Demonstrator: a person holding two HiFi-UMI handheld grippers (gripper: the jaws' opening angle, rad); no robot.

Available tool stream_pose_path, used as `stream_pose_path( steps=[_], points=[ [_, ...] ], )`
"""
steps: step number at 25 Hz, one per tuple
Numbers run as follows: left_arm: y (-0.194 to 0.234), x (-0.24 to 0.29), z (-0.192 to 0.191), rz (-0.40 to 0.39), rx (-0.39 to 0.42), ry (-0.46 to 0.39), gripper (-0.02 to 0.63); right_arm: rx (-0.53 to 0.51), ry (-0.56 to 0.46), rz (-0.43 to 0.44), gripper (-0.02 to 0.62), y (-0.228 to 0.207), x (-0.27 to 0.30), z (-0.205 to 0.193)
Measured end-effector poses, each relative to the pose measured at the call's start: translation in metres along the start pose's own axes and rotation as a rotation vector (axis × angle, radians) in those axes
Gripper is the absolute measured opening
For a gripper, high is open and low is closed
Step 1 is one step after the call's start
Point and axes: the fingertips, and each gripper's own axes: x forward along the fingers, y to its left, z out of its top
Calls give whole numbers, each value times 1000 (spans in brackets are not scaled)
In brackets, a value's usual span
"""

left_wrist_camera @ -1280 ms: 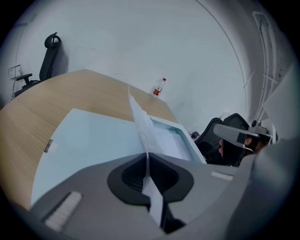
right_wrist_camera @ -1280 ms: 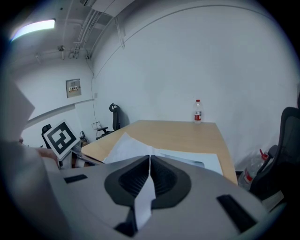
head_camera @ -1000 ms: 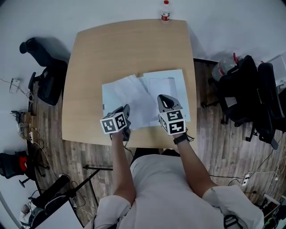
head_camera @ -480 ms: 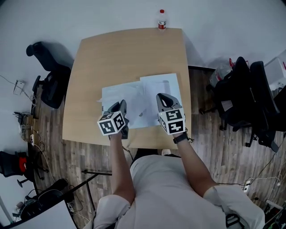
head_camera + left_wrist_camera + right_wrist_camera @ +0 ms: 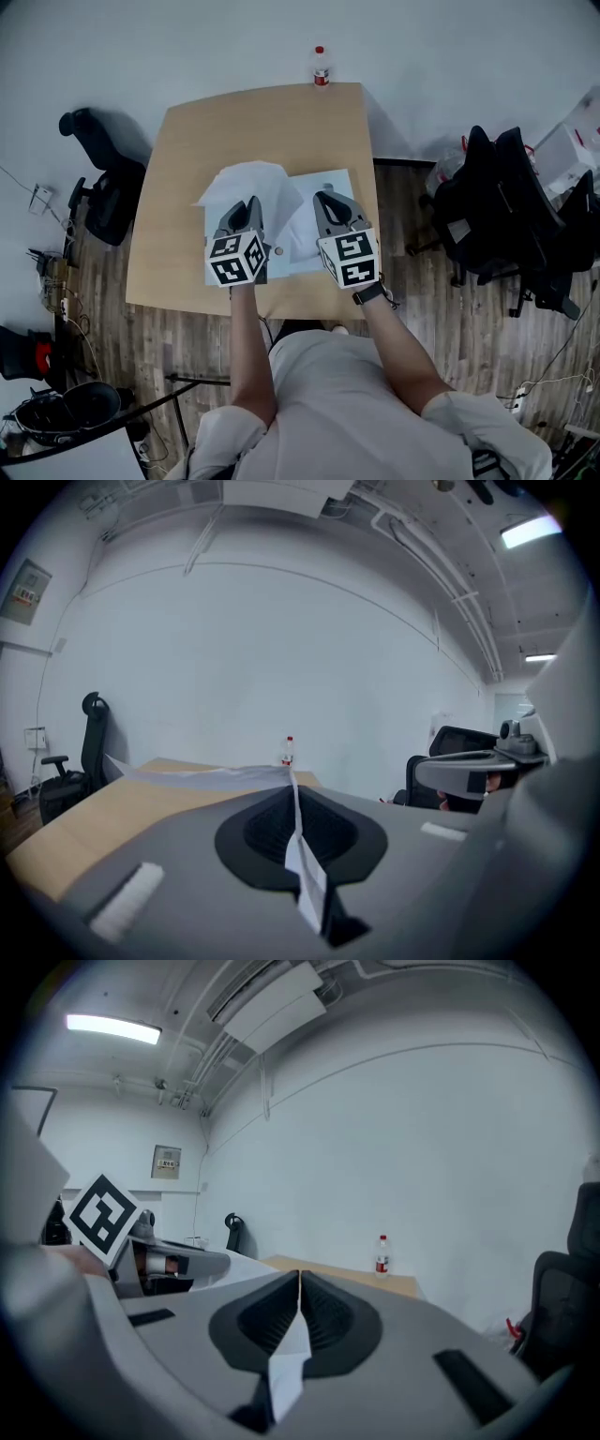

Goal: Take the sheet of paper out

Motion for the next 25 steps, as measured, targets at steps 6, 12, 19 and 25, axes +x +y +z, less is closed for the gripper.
stream_pose_path(
  steps=[6,12,19,25],
  points=[
    [-34,-13,30,15,103,-122,9,-13,-82,-28,12,-4,-23,27],
    [-44,-31,50,31,142,-198,9,-34,-112,-74,12,-7,-37,36],
    [-47,-47,50,28,165,-215,9,-19,-109,-93,12,-1,-47,29],
    [-56,-58,41,25,173,-222,9,-14,-107,-105,12,0,-56,20]
  ],
)
